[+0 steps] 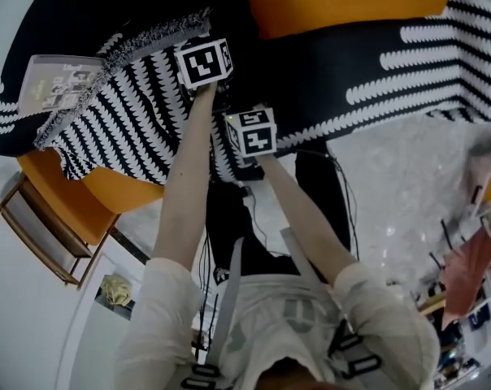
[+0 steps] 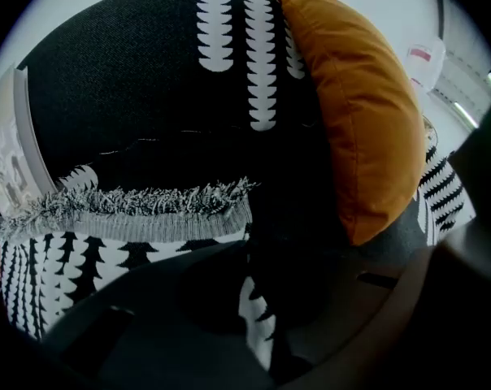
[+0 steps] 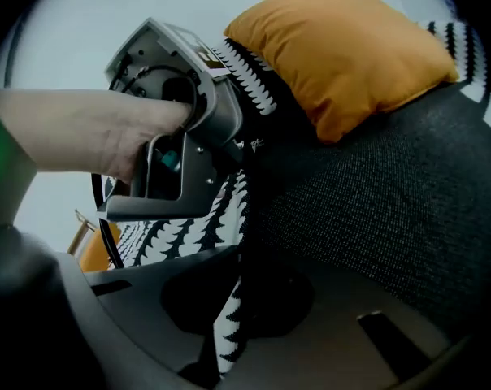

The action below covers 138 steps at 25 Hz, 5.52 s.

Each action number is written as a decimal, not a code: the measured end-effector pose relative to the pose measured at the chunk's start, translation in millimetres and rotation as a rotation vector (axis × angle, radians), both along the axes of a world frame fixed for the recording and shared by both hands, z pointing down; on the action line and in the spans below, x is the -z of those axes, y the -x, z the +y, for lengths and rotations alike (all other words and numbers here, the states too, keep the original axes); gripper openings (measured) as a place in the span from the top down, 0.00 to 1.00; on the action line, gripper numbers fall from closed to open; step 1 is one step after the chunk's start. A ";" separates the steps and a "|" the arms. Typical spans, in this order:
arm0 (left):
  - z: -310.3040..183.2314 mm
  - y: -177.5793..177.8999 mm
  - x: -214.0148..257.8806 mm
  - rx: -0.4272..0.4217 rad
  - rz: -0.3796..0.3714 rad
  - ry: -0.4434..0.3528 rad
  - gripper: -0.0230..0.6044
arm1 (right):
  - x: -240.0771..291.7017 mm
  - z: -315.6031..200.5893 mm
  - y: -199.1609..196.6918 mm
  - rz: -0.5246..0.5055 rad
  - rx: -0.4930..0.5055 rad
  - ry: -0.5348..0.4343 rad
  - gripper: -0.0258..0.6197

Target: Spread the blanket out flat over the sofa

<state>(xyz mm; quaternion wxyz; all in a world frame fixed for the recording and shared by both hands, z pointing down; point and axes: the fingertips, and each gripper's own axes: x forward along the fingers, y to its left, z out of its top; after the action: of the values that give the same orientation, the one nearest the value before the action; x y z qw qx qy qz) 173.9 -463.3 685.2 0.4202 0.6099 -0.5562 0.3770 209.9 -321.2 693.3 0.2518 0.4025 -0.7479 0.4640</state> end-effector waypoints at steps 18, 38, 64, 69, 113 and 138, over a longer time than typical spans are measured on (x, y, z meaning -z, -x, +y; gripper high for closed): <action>139.9 123.5 274.6 0.294 0.157 -0.429 0.94 | 215.9 112.0 94.3 -0.059 0.306 -0.235 0.94; 442.5 271.4 377.4 0.396 0.189 -0.568 0.94 | 307.6 363.5 212.7 0.135 0.642 -0.439 0.94; 756.9 358.7 351.2 0.496 0.235 -0.650 0.94 | 268.9 619.7 296.7 0.246 0.987 -0.482 0.94; 803.2 366.1 318.6 0.508 0.248 -0.599 0.94 | 241.1 653.4 300.8 0.283 1.037 -0.450 0.94; 916.6 452.4 -287.2 0.614 0.133 -0.159 0.95 | -318.5 714.4 385.5 0.427 1.404 -0.236 0.94; 832.3 474.5 -155.8 0.613 0.161 -0.147 0.72 | -165.3 670.0 408.7 0.465 1.334 -0.241 0.68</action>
<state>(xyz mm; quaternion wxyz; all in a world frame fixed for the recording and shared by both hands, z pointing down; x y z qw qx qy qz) -300.6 369.0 841.0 0.5118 0.4705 -0.7046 0.1420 -198.8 348.8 858.6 0.5885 -0.0270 -0.8075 0.0274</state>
